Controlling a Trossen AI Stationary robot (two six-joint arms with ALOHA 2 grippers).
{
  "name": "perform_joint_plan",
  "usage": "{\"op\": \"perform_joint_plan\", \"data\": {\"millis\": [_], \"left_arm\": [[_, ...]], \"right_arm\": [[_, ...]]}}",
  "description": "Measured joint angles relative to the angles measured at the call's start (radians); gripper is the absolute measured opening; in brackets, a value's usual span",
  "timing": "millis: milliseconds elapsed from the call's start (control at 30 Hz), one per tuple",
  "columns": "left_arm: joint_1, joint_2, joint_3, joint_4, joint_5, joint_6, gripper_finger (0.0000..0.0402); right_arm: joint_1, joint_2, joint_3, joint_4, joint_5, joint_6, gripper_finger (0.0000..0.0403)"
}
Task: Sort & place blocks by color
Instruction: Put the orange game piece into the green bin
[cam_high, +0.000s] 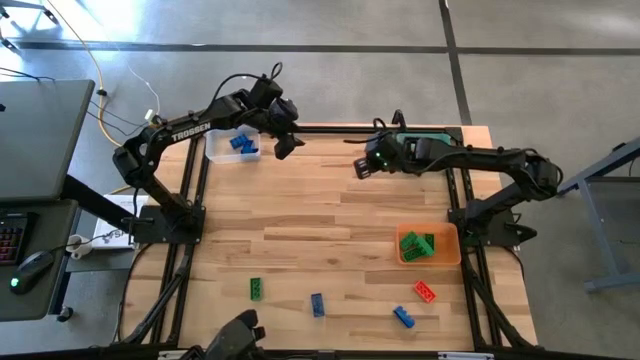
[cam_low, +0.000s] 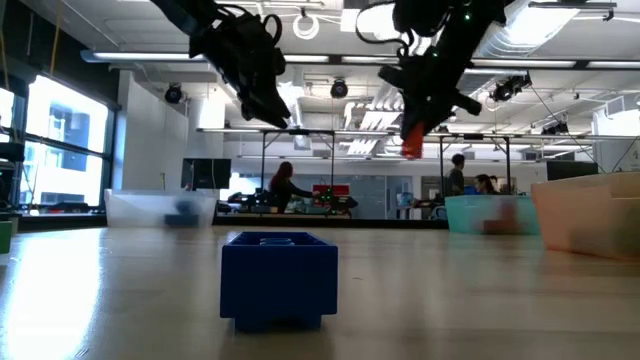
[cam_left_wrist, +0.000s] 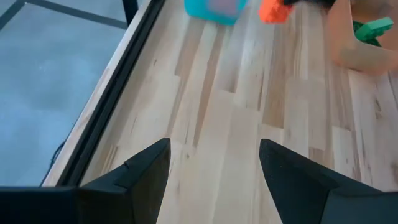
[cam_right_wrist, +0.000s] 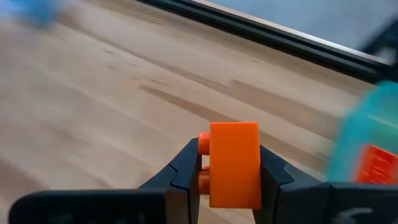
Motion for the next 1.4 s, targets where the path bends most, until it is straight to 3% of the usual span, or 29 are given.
{"op": "perform_joint_plan", "data": {"millis": [500,733,1100,1400], "left_arm": [[0.000,-0.073,0.000,-0.007,-0.033,-0.019,0.0234],[0.000,-0.118,0.000,0.009,-0.148,-0.022,0.0234],[-0.001,-0.124,0.000,0.023,-0.150,-0.055,0.0234],[-0.001,-0.124,0.000,0.023,-0.149,-0.054,0.0234]], "right_arm": [[-0.181,0.000,0.000,-0.380,0.107,0.042,0.0077],[-0.302,0.000,0.000,-0.473,0.151,0.032,0.0078],[-0.435,0.001,-0.142,-0.441,0.152,0.055,0.0078],[-0.538,0.001,-0.161,-0.347,0.190,-0.002,0.0078]]}}
